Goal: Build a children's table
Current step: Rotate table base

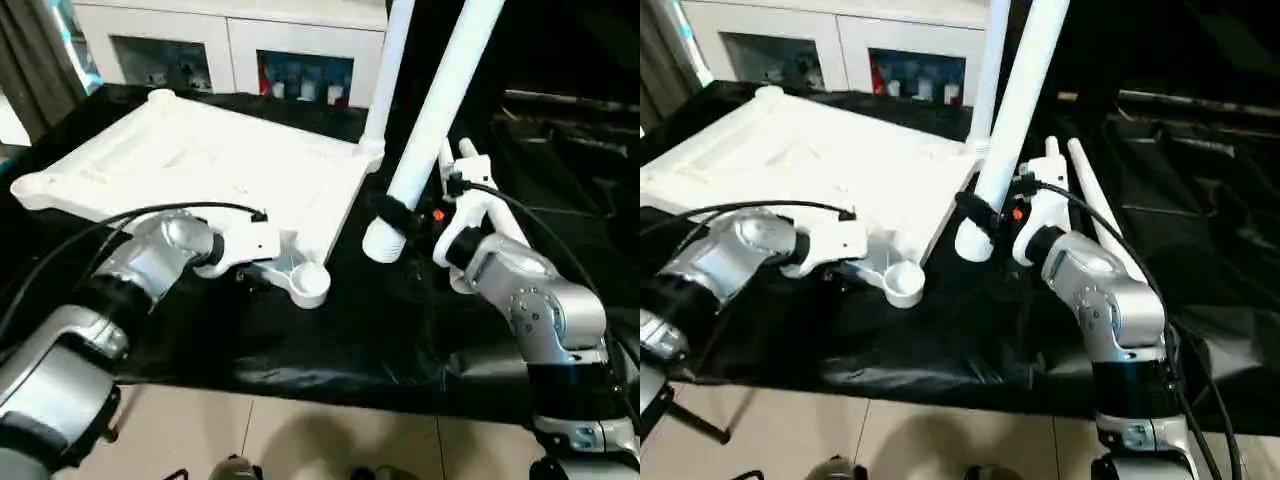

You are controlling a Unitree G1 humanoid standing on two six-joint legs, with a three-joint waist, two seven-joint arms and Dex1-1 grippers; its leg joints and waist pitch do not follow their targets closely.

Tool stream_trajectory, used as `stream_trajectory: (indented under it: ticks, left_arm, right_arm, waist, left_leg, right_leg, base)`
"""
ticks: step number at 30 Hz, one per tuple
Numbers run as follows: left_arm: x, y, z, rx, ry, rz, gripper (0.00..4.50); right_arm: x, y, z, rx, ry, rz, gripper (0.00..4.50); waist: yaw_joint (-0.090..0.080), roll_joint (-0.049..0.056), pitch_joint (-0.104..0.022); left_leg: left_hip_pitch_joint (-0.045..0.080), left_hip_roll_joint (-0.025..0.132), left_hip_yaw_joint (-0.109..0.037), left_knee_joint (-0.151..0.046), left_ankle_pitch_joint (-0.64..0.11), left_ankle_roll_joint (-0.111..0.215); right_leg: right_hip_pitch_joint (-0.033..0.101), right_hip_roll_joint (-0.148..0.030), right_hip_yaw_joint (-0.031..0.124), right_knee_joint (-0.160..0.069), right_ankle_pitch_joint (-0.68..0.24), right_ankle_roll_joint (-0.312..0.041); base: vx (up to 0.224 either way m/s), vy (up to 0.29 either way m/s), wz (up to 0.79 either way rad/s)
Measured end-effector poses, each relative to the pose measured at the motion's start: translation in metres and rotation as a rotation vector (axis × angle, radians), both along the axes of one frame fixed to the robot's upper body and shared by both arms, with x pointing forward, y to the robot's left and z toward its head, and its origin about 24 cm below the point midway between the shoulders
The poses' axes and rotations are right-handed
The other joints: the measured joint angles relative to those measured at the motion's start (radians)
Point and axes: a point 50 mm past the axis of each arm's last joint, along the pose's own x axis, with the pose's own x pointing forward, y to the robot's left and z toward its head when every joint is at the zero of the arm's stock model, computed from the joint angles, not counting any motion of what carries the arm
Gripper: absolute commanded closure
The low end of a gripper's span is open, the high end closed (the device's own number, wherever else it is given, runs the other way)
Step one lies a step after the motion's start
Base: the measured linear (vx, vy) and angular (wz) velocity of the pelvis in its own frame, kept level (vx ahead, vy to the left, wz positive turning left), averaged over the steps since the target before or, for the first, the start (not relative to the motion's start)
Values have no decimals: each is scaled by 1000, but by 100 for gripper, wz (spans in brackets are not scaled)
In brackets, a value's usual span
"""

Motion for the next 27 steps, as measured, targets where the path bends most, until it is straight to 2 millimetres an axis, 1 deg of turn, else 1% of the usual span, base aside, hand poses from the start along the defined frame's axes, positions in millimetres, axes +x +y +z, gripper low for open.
stream_trajectory:
  ticks: [3, 4, 5, 7, 8, 9, 12, 16, 20, 22, 23, 25, 26, 27]
  left_arm:
    - [-4, 0, 4, -12, 73, -37, 251]
    - [-5, -1, 4, -12, 87, -44, 264]
    - [-5, -1, 4, -13, 97, -50, 278]
    - [-6, -2, 4, -15, 104, -55, 291]
    - [-6, -2, 4, -17, 105, -55, 308]
    - [-5, -4, 4, -23, 106, -53, 308]
    - [-4, -11, 3, -51, 107, -31, 336]
    - [-2, -23, 1, -100, 99, -1, 351]
    - [4, -36, -2, -183, 65, 124, 370]
    - [8, -40, -4, -229, 46, 214, 380]
    - [9, -39, -5, -238, 30, 249, 382]
    - [12, -39, -5, -262, 14, 306, 384]
    - [13, -40, -6, -283, 5, 334, 393]
    - [14, -41, -7, -304, -7, 356, 393]
  right_arm:
    - [-1, -1, -3, 0, 9, -1, 262]
    - [-1, -1, -3, 0, 10, -1, 262]
    - [-1, -1, -3, 0, 10, -1, 262]
    - [-1, -1, -3, -2, 10, 1, 262]
    - [-2, 0, -3, -4, 10, 2, 262]
    - [-2, 0, -4, -6, 10, 5, 262]
    - [-2, 2, -5, -27, 10, 9, 262]
    - [-2, 4, -7, -45, 12, 10, 262]
    - [-4, 7, -14, -48, 36, -12, 262]
    - [-5, 10, -17, -50, 47, -9, 262]
    - [-5, 12, -18, -50, 48, -10, 262]
    - [-6, 10, -19, -62, 48, -21, 262]
    - [-6, 9, -20, -65, 48, -30, 262]
    - [-7, 8, -23, -67, 52, -38, 262]
  waist:
    - [0, 0, 0]
    - [0, 1, 0]
    - [0, 1, 0]
    - [0, 1, 0]
    - [0, 1, 0]
    - [0, 0, 0]
    - [1, 0, 0]
    - [1, 0, 0]
    - [-8, 0, 0]
    - [-18, 2, 1]
    - [-26, 2, 1]
    - [-36, 2, 1]
    - [-36, 2, 1]
    - [-36, 2, 1]
  left_leg:
    - [1, 0, 1, -1, 0, 0]
    - [1, 0, 1, -1, 0, 0]
    - [1, 0, 1, -1, 0, 0]
    - [1, 0, 1, -1, 0, 0]
    - [1, 0, 1, -1, 0, 0]
    - [1, 0, 1, -1, 0, 0]
    - [1, 0, 1, 0, 0, 0]
    - [1, 0, 1, 0, 0, 0]
    - [1, 0, 1, -1, 0, 0]
    - [2, 0, 1, 0, 0, 0]
    - [2, 0, 1, -1, 0, 0]
    - [2, 0, 0, -1, 0, 0]
    - [2, 0, 0, -1, 0, 0]
    - [2, 0, 0, -1, 0, 0]
  right_leg:
    - [0, 0, 1, 0, 0, 0]
    - [0, 0, 1, 0, 0, 0]
    - [0, 0, 1, 0, 0, 0]
    - [0, 0, 1, 0, 0, 0]
    - [0, 0, 1, 0, 0, 0]
    - [0, 0, 1, 0, 0, 0]
    - [1, 0, 1, 0, 0, 0]
    - [1, 0, 1, 0, 0, -1]
    - [-1, 0, 1, 1, 1, -3]
    - [-2, 0, 1, 0, 2, -4]
    - [-2, 0, 1, 0, 2, -4]
    - [-2, 1, 1, 0, 2, -4]
    - [-2, 1, 1, -1, 2, -4]
    - [-2, 1, 0, -1, 2, -4]
  base:
    - [0, 0, 0]
    - [0, 0, 0]
    - [0, 0, 0]
    - [0, 0, 0]
    - [0, 0, 0]
    - [0, 0, 0]
    - [0, 0, 0]
    - [0, 0, 0]
    - [0, 0, 0]
    - [0, 0, 0]
    - [0, 0, 0]
    - [0, 0, 0]
    - [0, 0, 0]
    - [0, 0, 0]
